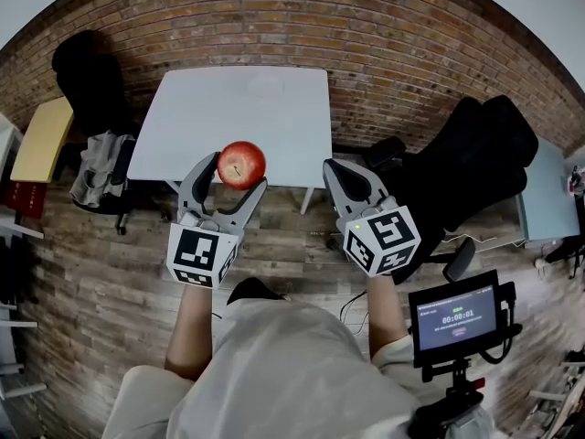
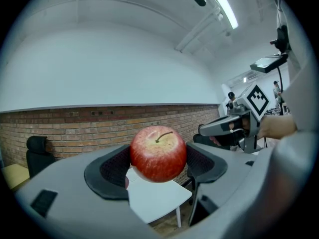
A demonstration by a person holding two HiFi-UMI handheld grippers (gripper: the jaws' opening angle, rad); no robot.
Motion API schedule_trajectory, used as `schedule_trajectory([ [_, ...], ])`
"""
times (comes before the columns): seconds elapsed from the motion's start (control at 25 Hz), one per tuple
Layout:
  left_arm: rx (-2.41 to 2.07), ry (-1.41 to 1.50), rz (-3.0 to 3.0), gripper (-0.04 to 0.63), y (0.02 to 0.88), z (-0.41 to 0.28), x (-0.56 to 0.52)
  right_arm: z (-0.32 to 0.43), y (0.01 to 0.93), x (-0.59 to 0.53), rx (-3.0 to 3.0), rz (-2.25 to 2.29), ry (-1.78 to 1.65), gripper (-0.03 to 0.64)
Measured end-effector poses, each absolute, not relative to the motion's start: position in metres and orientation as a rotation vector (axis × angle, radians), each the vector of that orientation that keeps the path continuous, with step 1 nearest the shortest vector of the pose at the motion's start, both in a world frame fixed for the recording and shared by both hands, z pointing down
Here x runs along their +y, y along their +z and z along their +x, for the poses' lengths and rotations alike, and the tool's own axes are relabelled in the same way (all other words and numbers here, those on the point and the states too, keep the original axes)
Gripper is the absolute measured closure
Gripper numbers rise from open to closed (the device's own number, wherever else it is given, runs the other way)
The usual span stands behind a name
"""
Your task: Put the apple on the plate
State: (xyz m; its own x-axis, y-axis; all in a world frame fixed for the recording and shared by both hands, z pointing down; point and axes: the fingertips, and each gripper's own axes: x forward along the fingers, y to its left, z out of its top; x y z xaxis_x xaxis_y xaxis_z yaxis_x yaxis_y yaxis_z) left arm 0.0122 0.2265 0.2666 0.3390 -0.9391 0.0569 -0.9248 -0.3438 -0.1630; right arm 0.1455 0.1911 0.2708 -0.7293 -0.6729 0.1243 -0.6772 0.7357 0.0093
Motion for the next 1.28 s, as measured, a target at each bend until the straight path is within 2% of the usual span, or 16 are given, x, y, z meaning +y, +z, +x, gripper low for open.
schedule_trajectory([
  [0.48,1.725,-0.226,-2.544,0.233,0.291,0.02,0.205,0.16,0.292,0.173,-2.771,1.139,0.092,0.614],
  [1.28,1.677,-0.231,-2.624,0.233,0.298,-0.051,0.023,0.095,0.293,0.009,-2.696,1.192,0.11,0.614],
])
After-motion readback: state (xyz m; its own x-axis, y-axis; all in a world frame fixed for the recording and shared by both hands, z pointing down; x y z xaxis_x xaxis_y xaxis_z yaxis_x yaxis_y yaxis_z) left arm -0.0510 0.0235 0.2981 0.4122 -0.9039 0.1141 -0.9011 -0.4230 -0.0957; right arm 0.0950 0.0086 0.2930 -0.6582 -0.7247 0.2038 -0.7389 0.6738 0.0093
